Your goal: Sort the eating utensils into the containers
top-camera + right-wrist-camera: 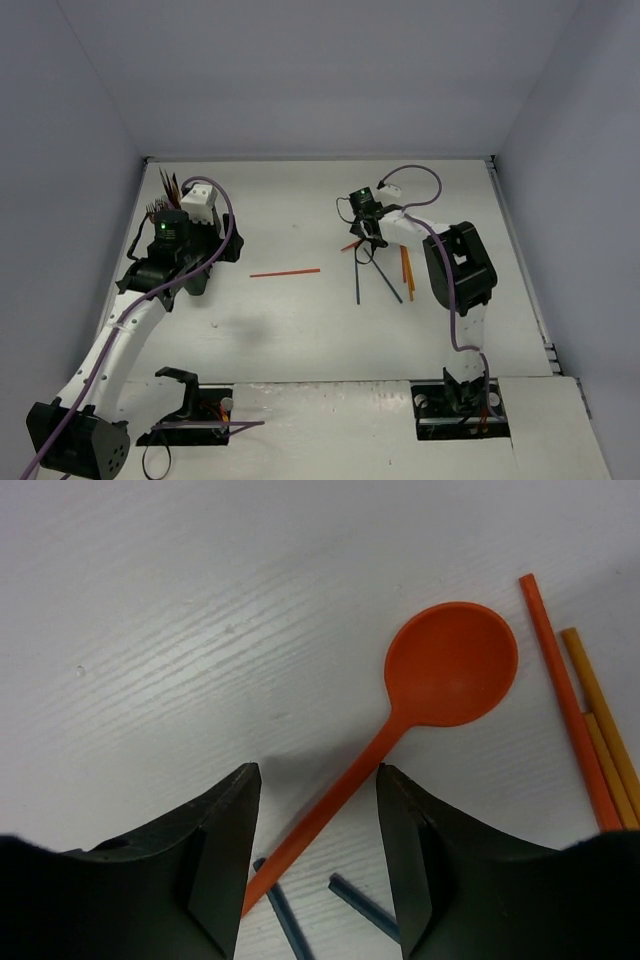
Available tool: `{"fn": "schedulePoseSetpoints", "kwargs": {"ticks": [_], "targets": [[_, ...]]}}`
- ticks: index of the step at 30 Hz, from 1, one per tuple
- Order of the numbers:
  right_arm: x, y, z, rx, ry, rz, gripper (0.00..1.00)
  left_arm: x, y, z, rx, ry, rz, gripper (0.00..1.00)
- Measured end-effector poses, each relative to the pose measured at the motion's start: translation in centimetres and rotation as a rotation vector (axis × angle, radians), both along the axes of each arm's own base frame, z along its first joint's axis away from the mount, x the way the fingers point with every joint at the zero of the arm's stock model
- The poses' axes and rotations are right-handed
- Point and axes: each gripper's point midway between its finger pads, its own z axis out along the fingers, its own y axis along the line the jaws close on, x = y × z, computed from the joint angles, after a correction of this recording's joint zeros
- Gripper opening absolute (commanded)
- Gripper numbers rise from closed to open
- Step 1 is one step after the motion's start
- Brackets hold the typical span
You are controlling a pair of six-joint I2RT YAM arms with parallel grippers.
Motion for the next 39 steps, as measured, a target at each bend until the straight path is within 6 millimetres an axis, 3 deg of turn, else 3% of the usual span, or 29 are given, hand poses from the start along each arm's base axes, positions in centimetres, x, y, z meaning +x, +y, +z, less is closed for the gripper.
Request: {"fn": "schedulePoseSetpoints", "kwargs": {"ticks": [5, 7, 9, 17, 21, 26, 28, 31, 36, 39], "targets": [[1.5, 0.6, 0.0, 0.013, -0.016, -0.006, 0.26, 0.0, -0.1, 0.0, -0.005, 0.002, -0.002, 0.78], [2.3, 1.1, 0.0, 0.021, -0.021, 0.000, 0.10, 0.0, -0.1, 0.0, -0.008, 0.003, -0.001, 0.78], [3.3, 1.9, 0.1, 0.034, -0.030, 0.011, 0.03, -0.1, -0.1, 0.0, -0.011, 0.004, -0.001, 0.78], [5.4, 4.8, 0.6, 0.062, -0.040, 0.119, 0.00, -0.1, -0.4, 0.0, -0.019, 0.008, -0.012, 0.78], [5.2, 7.7, 2.0, 0.040, -0.061, 0.265, 0.00, -0.2, -0.8, 0.0, -0.034, 0.012, -0.034, 0.78], [1.3, 13.7, 5.6, 0.000, -0.111, 0.560, 0.00, -0.2, -1.9, 0.7, -0.090, 0.000, -0.066, 0.78], [-0.8, 15.9, 8.1, 0.006, -0.152, 0.682, 0.00, -0.1, -2.5, 1.2, -0.126, -0.007, -0.080, 0.78], [-5.8, 19.2, 14.1, 0.057, -0.267, 0.886, 0.00, 0.1, -3.3, 2.0, -0.185, -0.021, -0.092, 0.78], [-10.5, 20.6, 22.3, 0.130, -0.471, 1.071, 0.00, 0.7, -4.5, 3.5, -0.272, -0.030, -0.103, 0.78], [-12.4, 20.7, 24.2, 0.145, -0.523, 1.136, 0.00, 1.1, -5.2, 4.3, -0.320, -0.040, -0.113, 0.78]]}}
